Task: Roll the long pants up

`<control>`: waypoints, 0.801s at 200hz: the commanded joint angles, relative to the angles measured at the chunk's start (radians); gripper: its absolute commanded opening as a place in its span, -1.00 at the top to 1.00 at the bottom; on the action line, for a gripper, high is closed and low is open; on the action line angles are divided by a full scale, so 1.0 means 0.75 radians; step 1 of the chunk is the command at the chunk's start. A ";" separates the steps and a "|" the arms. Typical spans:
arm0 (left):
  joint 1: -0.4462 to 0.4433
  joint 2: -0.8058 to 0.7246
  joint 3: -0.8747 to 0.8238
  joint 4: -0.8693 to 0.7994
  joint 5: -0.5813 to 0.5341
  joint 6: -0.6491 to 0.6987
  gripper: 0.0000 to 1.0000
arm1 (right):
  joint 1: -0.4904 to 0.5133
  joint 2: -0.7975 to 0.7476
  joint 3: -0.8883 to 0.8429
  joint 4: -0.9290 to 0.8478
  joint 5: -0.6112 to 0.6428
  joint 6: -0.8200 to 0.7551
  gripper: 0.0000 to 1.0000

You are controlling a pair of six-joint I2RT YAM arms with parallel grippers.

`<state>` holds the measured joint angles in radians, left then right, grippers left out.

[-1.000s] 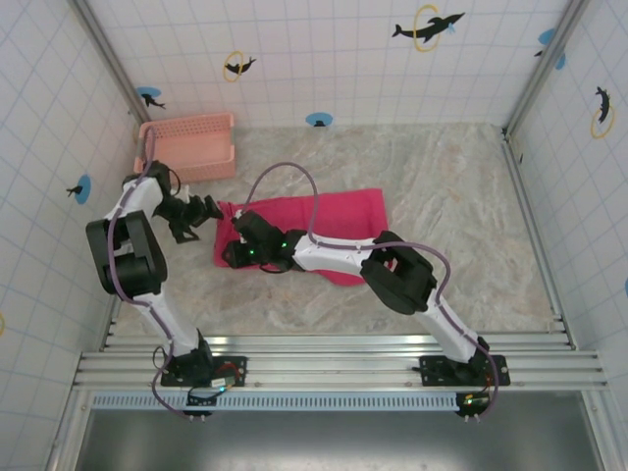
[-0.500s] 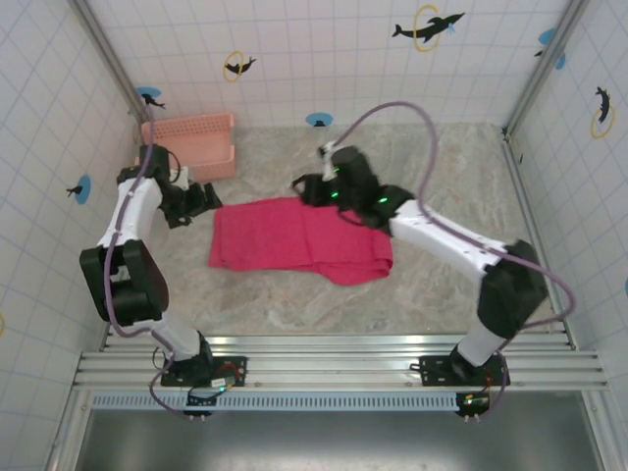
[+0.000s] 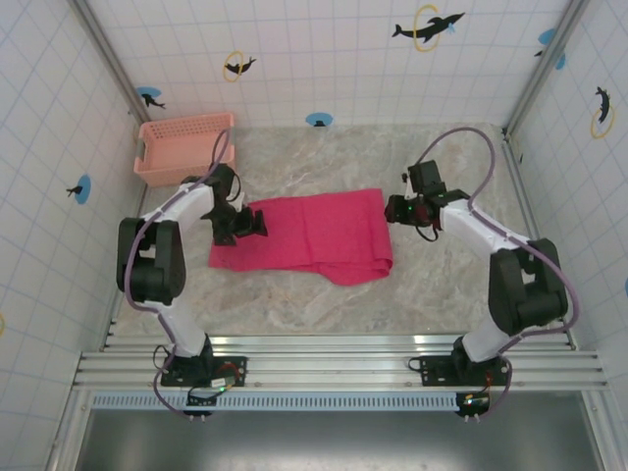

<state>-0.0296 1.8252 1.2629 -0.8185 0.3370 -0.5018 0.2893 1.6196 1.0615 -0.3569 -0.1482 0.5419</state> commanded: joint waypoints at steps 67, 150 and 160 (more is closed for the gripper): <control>-0.074 0.247 0.027 -0.007 -0.160 -0.015 -0.95 | 0.021 0.399 0.192 0.083 -0.294 -0.029 0.30; -0.178 0.659 0.714 -0.217 -0.118 -0.047 -0.95 | 0.115 0.080 -0.252 0.142 -0.236 0.188 0.75; -0.195 0.750 0.815 -0.227 -0.095 -0.073 -0.95 | 0.170 0.015 -0.323 0.152 -0.186 0.241 0.75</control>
<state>-0.1375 2.2143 1.7462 -1.0424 0.1768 -0.5316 0.3336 1.7348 0.9356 -0.2390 -0.3264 0.6151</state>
